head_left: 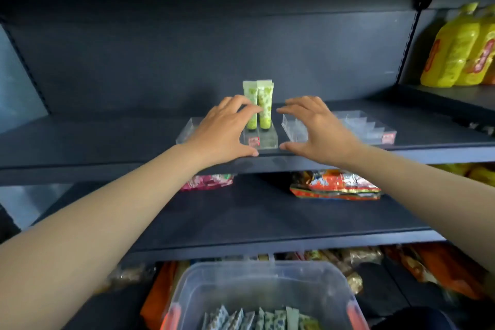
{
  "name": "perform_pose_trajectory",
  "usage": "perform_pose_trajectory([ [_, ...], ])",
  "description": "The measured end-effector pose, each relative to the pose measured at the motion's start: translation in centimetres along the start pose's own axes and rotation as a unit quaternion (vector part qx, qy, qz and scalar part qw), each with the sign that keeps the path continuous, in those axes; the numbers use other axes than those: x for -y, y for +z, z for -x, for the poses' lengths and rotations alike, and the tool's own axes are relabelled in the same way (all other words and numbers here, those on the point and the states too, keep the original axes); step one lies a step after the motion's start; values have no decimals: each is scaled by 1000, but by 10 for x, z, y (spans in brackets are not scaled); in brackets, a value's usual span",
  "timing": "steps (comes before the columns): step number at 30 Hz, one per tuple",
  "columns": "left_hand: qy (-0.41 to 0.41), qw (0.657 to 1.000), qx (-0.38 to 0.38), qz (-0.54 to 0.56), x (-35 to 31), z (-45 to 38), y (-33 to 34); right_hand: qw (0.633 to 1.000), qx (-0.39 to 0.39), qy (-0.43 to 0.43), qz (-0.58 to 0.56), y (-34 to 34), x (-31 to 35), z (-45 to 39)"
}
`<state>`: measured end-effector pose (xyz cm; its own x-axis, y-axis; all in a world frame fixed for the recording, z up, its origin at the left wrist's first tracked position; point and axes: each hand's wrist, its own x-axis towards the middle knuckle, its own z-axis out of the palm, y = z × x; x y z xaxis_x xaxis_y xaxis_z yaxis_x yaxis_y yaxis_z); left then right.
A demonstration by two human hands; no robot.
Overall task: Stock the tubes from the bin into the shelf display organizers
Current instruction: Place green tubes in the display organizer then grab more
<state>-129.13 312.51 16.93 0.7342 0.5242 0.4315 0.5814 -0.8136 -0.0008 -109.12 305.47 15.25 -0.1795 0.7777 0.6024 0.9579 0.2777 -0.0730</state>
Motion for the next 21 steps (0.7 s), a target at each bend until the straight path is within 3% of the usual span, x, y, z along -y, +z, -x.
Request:
perform_pose_trajectory([
  [5,47,999,2,5,-25,63,51,999,12,-23,-38,35,18,68],
  [9,91,995,36,-23,-35,112,102,995,53,17,-85,60,26,121],
  [15,12,984,160,71,-63,174,187,973,166,104,-124,107,32,200],
  [21,-57,950,279,127,-83,221,263,897,327,253,-157,157,34,265],
])
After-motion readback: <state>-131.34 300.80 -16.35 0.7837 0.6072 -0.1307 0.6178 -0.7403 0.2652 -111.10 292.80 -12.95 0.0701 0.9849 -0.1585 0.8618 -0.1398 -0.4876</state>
